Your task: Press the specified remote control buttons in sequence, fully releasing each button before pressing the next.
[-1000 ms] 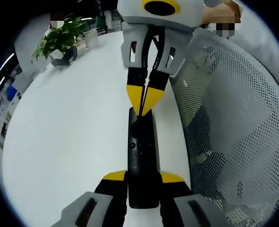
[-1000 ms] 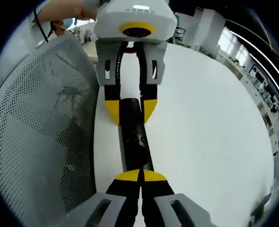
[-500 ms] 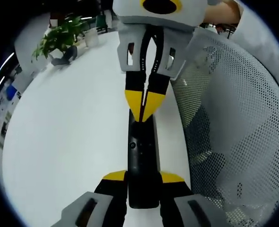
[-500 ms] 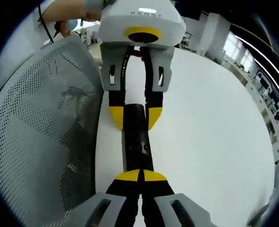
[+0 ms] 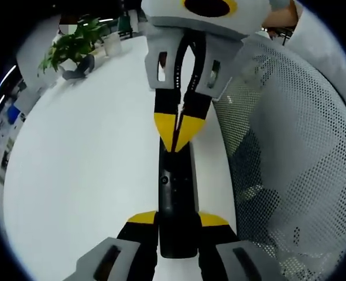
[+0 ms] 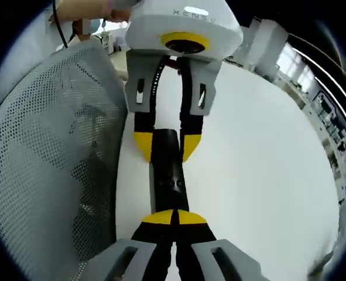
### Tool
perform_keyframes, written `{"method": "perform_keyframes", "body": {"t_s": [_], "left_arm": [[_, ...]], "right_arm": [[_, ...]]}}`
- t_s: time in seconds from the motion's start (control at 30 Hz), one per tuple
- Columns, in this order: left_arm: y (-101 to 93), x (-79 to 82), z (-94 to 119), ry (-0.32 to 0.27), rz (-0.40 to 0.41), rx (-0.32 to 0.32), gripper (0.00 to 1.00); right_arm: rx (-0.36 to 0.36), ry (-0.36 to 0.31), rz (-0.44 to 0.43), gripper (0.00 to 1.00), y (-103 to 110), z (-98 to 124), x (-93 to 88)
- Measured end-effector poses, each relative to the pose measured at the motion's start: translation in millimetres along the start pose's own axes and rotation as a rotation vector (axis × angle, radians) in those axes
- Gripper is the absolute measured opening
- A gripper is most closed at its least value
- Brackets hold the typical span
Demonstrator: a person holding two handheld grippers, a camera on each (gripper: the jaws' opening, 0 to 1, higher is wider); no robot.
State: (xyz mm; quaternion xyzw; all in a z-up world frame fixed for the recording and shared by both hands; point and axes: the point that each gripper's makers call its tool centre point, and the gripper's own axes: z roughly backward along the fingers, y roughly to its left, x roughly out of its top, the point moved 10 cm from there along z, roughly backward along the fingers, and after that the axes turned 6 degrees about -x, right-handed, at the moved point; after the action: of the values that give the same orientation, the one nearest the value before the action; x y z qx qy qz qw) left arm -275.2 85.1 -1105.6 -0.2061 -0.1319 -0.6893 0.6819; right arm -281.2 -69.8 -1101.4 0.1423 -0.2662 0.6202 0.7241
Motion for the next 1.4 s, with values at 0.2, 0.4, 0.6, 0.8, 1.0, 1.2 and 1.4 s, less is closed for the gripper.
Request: {"method": "perform_keyframes", "body": {"t_s": [0.2, 0.4, 0.6, 0.8, 1.0, 1.2, 1.4], "left_arm": [[-0.9, -1.4, 0.0, -0.012, 0.004, 0.004, 0.23], [-0.7, -1.9, -0.1, -0.020, 0.006, 0.003, 0.23], [-1.1, -3.2, -0.2, -0.036, 0.004, 0.004, 0.23], [-1.0, -4.9, -0.3, -0.055, 0.011, 0.006, 0.22], [-1.2, -4.7, -0.7, -0.055, 0.016, 0.009, 0.22], [-1.7, -4.1, -1.2, -0.053, 0.018, 0.012, 0.22], [-1.5, -3.9, -1.7, -0.053, 0.014, 0.011, 0.22]], "right_arm": [[0.008, 0.000, 0.008, 0.04, 0.4, -1.5, -0.9], [0.037, 0.014, 0.079, 0.08, -1.5, -3.1, 2.0], [0.106, 0.040, 0.254, 0.08, -4.5, -6.4, 7.5], [0.164, 0.132, 0.212, 0.08, -10.0, -11.1, 16.7], [0.071, 0.128, 0.033, 0.07, -3.3, -9.6, 15.0], [-0.016, 0.161, 0.013, 0.07, 8.6, -8.3, 19.3], [0.002, -0.006, 0.165, 0.07, 7.2, -3.6, 4.8]]}}
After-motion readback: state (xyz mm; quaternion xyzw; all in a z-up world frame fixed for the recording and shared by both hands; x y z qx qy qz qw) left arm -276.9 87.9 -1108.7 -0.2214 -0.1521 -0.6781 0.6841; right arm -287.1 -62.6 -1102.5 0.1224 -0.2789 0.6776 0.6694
